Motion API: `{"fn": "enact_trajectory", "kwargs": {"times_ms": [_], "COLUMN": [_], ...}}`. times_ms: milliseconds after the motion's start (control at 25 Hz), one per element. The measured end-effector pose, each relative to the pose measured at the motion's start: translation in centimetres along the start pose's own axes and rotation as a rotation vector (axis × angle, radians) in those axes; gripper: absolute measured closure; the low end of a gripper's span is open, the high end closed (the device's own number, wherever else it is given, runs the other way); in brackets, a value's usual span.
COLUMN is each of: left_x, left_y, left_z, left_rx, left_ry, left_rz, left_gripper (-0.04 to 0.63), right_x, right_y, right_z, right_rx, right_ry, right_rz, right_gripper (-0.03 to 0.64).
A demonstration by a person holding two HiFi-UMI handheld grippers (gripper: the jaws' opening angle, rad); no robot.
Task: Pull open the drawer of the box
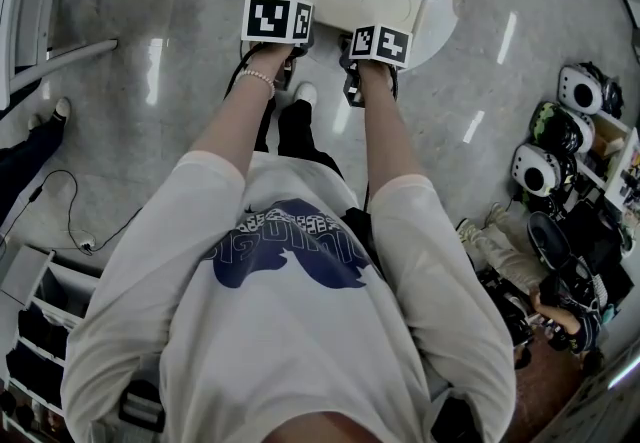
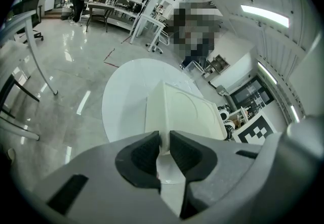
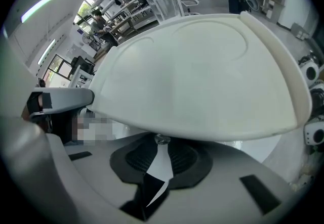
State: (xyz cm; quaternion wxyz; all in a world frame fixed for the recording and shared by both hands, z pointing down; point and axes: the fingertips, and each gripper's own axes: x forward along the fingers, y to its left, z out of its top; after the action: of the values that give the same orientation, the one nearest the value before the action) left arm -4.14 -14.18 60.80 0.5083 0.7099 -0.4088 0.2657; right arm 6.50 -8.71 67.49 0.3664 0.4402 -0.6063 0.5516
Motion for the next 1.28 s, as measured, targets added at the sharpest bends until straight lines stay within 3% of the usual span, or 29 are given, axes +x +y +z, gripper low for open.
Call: {"fn": "enact_trajectory", "kwargs": {"times_ms": [1280], "left_x": [0.1], "left_y": [0.0], "left_z": [0.0], "left_rx": [0.002], "left_ry": [0.007], "left_rz": [0.006], "left_gripper": [0.526], "right_x": [-0.1], "right_y": [0.3], "right_z": [-1.1], "right_rx": [0.012], "right_ry": [-0.005], "right_rz": [0.031], "right_gripper": [0.565]}}
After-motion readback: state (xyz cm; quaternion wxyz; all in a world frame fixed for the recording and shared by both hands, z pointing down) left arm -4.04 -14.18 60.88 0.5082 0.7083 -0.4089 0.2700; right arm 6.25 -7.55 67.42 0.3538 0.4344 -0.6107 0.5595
